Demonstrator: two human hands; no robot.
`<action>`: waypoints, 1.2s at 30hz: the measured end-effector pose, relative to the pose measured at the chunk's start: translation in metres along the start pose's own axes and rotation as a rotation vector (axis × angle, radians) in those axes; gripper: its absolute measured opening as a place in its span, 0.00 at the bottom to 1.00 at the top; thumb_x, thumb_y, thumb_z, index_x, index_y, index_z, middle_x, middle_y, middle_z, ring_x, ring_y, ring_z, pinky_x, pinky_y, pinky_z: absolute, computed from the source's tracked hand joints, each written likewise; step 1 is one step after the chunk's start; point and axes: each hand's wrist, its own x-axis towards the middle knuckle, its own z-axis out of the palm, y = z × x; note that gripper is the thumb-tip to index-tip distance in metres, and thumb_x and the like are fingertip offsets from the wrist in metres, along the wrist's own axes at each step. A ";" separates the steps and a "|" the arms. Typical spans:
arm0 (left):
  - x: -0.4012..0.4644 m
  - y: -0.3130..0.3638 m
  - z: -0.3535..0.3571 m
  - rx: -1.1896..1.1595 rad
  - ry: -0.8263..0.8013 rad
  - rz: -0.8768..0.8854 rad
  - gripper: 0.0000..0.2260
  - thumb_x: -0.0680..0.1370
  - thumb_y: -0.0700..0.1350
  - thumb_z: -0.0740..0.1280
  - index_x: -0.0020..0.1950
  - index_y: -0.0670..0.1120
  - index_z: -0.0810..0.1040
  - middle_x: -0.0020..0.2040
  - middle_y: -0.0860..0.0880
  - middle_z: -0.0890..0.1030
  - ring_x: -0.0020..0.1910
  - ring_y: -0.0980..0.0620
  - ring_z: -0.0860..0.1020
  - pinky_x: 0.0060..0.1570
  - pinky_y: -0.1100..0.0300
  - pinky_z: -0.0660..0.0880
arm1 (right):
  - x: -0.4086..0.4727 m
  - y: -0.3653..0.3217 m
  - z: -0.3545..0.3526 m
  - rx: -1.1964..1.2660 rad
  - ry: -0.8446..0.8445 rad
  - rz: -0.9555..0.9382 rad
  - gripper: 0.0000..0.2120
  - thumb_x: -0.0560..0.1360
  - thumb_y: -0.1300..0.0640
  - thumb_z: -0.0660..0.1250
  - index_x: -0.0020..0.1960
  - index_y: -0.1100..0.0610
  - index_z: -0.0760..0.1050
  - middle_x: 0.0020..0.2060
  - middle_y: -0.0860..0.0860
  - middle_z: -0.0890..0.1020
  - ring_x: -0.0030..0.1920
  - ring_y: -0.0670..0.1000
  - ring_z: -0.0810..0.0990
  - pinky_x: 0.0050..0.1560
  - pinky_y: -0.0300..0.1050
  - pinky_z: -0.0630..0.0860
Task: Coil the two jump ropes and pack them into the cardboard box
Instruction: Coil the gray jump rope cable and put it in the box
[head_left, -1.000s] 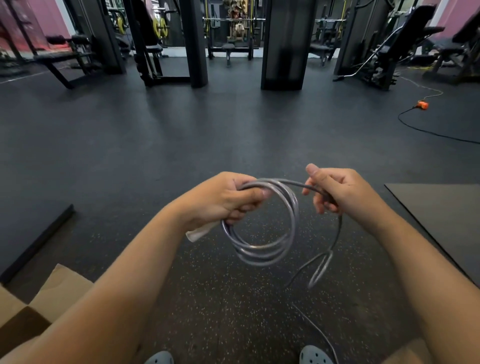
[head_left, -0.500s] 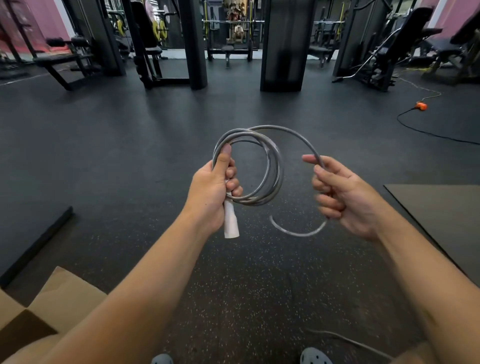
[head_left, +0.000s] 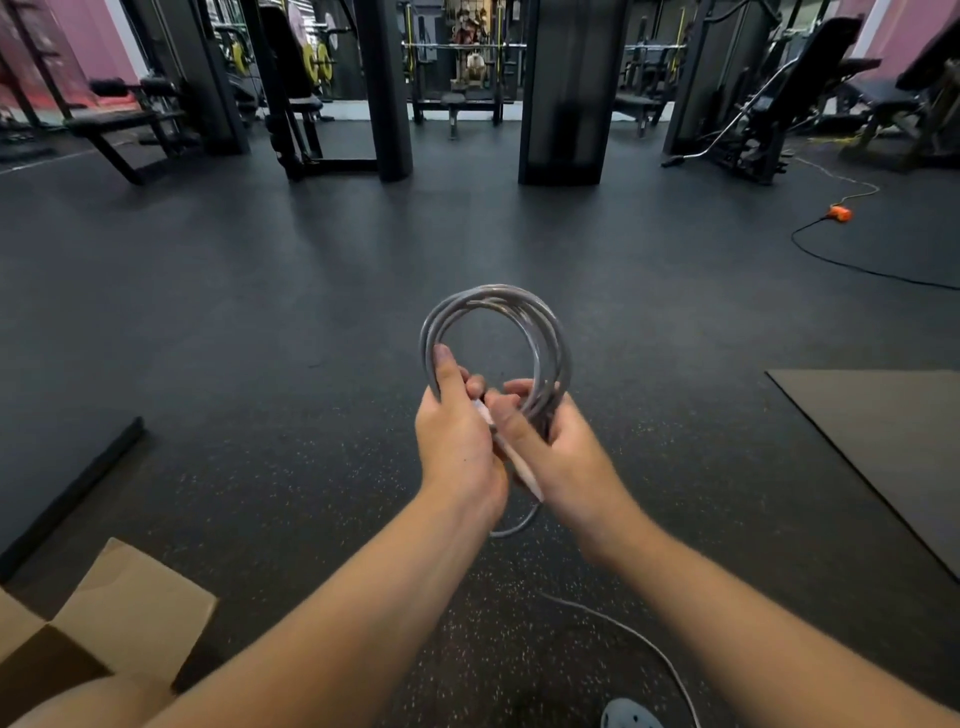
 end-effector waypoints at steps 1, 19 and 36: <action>-0.003 -0.004 0.000 0.040 0.011 0.001 0.16 0.83 0.56 0.62 0.44 0.45 0.70 0.34 0.48 0.73 0.30 0.49 0.82 0.40 0.48 0.84 | -0.002 0.003 0.008 0.048 0.095 -0.007 0.22 0.72 0.39 0.74 0.57 0.52 0.77 0.49 0.50 0.88 0.49 0.45 0.87 0.53 0.44 0.83; 0.020 0.080 -0.006 1.526 -0.735 0.366 0.46 0.70 0.50 0.80 0.79 0.62 0.53 0.61 0.52 0.77 0.56 0.57 0.80 0.56 0.63 0.77 | 0.024 -0.037 -0.076 -0.734 -0.210 -0.039 0.09 0.74 0.51 0.76 0.42 0.56 0.82 0.27 0.51 0.82 0.27 0.46 0.77 0.32 0.40 0.71; 0.023 0.045 -0.010 1.535 -0.987 0.134 0.14 0.68 0.48 0.82 0.50 0.51 0.84 0.44 0.49 0.86 0.42 0.51 0.83 0.51 0.50 0.78 | 0.012 -0.051 -0.077 -0.637 -0.287 -0.029 0.14 0.75 0.46 0.75 0.52 0.54 0.75 0.30 0.53 0.83 0.29 0.49 0.78 0.34 0.45 0.74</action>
